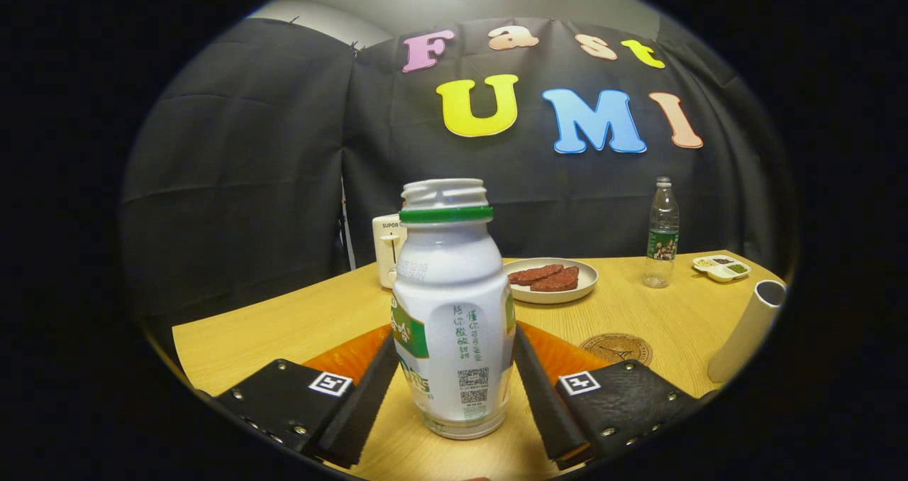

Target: Take the bottle from table, then pour the juice into the cup, finally place the bottle on the coaster

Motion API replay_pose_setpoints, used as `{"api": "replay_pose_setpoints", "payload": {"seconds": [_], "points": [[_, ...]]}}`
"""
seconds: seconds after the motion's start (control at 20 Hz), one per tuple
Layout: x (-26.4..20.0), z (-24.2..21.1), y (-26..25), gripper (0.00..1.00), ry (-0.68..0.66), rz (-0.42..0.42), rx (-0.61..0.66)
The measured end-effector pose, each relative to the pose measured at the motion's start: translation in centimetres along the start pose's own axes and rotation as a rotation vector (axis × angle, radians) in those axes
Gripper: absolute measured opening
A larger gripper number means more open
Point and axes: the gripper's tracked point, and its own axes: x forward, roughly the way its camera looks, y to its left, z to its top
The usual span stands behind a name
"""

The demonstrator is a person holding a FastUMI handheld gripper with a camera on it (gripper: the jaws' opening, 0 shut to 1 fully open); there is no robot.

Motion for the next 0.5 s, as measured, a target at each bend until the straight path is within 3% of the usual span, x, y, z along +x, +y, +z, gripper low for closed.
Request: {"api": "replay_pose_setpoints", "payload": {"seconds": [0.05,0.25,0.5], "points": [[0.35,-0.19,0.07,0.81,-0.001,-0.005,-0.008],[0.27,-0.27,0.06,0.74,-0.006,-0.004,-0.021],[-0.03,-0.13,-0.55,0.71,0.004,-0.014,0.004]]}}
